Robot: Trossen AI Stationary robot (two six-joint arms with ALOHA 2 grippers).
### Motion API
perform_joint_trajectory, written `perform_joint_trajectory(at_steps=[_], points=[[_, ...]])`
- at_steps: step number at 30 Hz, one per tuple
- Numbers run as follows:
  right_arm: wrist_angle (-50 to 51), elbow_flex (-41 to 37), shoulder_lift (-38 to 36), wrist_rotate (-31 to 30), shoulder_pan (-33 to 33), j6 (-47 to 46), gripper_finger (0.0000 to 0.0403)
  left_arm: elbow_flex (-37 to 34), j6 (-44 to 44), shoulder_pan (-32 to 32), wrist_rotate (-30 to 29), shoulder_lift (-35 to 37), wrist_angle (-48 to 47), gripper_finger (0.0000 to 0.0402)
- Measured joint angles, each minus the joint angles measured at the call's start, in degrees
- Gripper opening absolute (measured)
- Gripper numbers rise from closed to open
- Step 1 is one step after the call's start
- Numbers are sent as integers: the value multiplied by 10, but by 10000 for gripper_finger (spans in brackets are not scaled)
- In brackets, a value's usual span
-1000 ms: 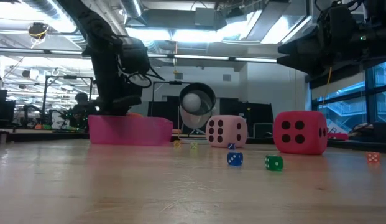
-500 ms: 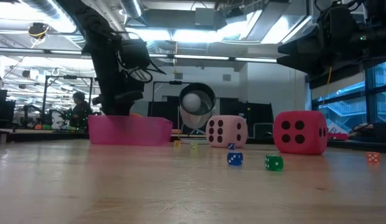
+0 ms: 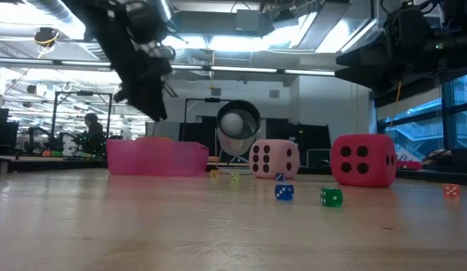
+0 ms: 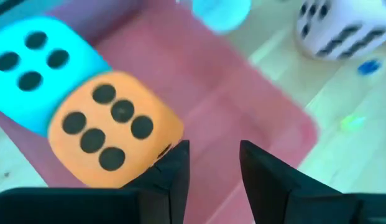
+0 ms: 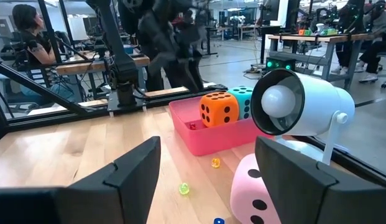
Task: Pick & Place Dice
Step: Adjust the big orange dice
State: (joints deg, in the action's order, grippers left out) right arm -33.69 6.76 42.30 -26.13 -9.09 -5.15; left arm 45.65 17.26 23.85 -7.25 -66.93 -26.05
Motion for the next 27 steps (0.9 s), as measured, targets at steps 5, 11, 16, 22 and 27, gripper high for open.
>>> perform_joint_trajectory(at_steps=[5, 11, 16, 22, 27], points=[[-1, 0, 0, 0, 0, 0, 261, 0, -4, -12, 0, 36, -12, 132], [3, 0, 0, 0, 0, 0, 261, 0, 29, -19, -2, 34, 9, 130], [-10, 0, 0, 1, 0, -16, 261, -20, -17, -57, 12, 33, 79, 132], [-45, 0, 0, 88, 0, -26, 261, -76, -101, -149, 10, 33, 261, 133], [-61, 1, 0, 101, 1, -50, 261, -115, -121, -197, -50, 35, 334, 130]])
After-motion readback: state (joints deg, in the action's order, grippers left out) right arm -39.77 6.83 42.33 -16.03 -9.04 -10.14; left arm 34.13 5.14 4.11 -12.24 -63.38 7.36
